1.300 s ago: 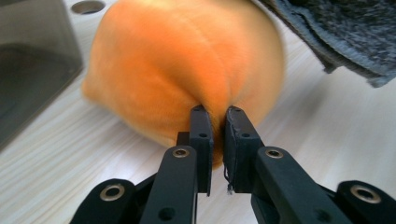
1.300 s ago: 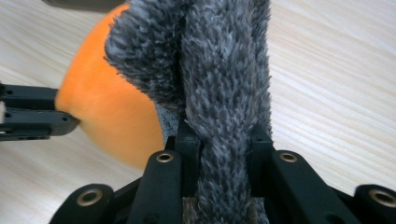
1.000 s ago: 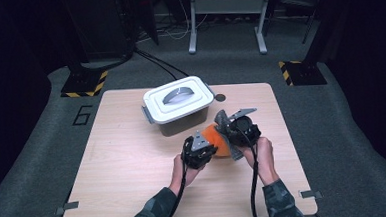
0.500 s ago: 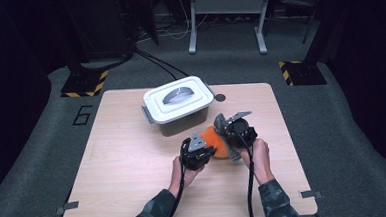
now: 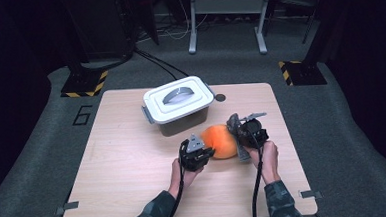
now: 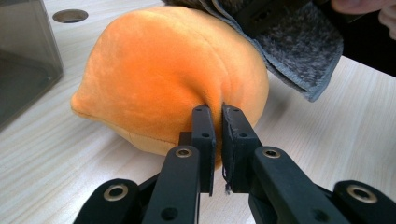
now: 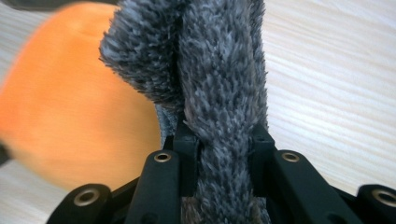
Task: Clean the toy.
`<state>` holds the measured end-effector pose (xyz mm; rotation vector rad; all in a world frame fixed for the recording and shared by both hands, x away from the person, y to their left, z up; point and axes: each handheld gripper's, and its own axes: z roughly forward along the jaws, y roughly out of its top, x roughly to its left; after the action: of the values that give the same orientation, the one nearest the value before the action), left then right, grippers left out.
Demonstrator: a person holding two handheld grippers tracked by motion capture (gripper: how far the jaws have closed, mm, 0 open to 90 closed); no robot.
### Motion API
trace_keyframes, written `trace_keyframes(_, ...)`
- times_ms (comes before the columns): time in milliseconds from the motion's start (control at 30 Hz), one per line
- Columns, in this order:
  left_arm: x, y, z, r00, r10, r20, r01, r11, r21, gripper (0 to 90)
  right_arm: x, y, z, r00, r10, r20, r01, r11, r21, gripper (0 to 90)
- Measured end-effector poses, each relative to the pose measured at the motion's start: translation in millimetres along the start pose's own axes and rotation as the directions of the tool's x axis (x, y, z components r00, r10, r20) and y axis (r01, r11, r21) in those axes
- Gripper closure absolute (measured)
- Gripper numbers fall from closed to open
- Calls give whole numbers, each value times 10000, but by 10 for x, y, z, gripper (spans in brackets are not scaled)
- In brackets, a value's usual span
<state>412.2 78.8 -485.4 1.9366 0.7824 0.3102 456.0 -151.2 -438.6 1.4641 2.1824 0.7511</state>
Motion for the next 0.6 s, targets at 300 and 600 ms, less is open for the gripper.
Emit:
trace_keyframes(300,-1,-18,0,10000,-14,-33,14,10000,34,844,-191,-165,250,9980,587,229,-605,9943,872,723)
trace_keyframes(600,15,-10,-20,9999,-87,-78,88,9999,52,844,-259,-239,406,9971,750,96,-756,9877,1368,722)
